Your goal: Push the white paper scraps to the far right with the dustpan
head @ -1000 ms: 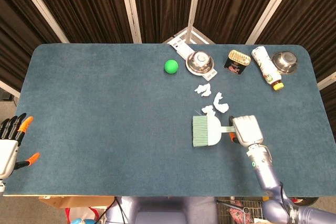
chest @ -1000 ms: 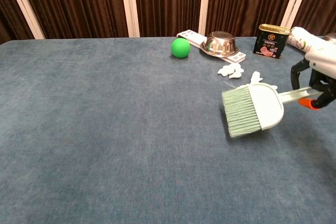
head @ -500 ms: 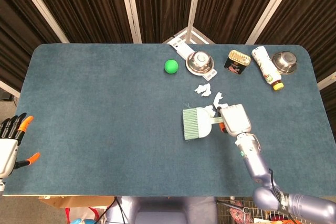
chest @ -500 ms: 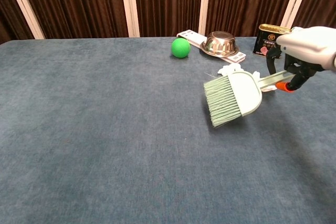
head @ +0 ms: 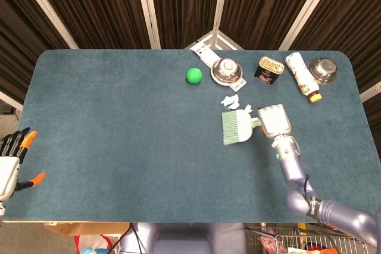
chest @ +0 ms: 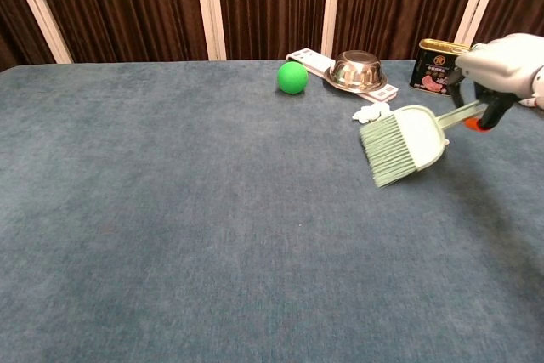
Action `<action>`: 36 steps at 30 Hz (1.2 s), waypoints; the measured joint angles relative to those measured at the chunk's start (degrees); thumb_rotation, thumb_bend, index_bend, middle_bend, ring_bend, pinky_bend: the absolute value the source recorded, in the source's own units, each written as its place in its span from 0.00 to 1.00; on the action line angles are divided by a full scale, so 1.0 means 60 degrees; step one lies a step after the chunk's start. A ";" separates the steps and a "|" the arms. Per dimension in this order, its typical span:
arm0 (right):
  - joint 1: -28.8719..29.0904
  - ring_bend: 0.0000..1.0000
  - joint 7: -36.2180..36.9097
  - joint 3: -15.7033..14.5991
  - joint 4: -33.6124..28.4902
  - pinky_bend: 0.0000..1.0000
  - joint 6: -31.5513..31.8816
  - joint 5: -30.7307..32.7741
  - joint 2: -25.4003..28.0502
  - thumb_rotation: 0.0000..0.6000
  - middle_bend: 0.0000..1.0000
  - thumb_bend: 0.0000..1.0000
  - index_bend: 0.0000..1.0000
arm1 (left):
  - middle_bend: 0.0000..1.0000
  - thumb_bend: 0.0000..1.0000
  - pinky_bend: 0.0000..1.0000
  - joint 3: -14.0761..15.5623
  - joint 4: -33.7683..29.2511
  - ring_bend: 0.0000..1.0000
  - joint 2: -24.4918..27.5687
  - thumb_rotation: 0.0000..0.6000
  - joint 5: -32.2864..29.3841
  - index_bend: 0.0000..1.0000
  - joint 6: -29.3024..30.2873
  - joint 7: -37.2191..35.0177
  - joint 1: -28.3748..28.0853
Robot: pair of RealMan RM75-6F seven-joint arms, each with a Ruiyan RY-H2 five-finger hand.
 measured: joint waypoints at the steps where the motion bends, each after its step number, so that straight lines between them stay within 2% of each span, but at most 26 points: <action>1: 0.0015 1.00 -0.0035 -0.0027 0.0181 0.95 -0.0019 0.0039 0.0079 1.00 0.96 0.61 0.80 | 0.00 0.00 0.00 -0.0001 -0.0005 0.00 -0.0001 1.00 -0.0012 0.00 -0.0011 0.0009 -0.0004; 7: -0.0001 1.00 -0.0551 -0.0170 0.1048 0.95 0.0135 0.0250 0.0626 1.00 0.96 0.61 0.80 | 0.00 0.00 0.00 -0.0014 -0.0068 0.00 0.0024 1.00 -0.0052 0.00 -0.0015 -0.0010 -0.0001; 11: -0.0045 1.00 -0.0895 -0.0190 0.1229 0.95 0.0381 0.0447 0.1078 1.00 0.96 0.61 0.80 | 0.00 0.00 0.00 0.0000 -0.0081 0.00 0.0029 1.00 -0.0016 0.00 -0.0016 -0.0022 -0.0007; 15: -0.0057 1.00 -0.0883 -0.0085 0.0872 0.95 0.0552 0.0489 0.1390 1.00 0.96 0.61 0.80 | 0.00 0.00 0.00 0.0000 -0.0088 0.00 0.0030 1.00 -0.0011 0.00 -0.0044 -0.0043 -0.0028; 23: 0.0201 1.00 -0.0929 0.0208 -0.0643 0.95 0.0818 0.0271 0.1895 1.00 0.96 0.61 0.80 | 0.00 0.00 0.00 0.0002 -0.0116 0.00 0.0032 1.00 0.0016 0.00 -0.0127 -0.0066 -0.0089; 29: 0.0954 1.00 -0.1587 0.0410 -0.1066 0.95 0.0670 0.0611 0.1542 1.00 0.96 0.61 0.80 | 0.00 0.00 0.00 0.0016 -0.0139 0.00 0.0060 1.00 -0.0001 0.00 -0.0218 -0.0142 -0.0126; 36: 0.1924 1.00 -0.2073 0.0513 -0.0291 0.95 0.0072 0.1206 0.0598 1.00 0.96 0.61 0.80 | 0.00 0.00 0.00 -0.0040 -0.0112 0.00 0.0095 1.00 -0.0238 0.00 -0.0438 -0.0331 -0.0196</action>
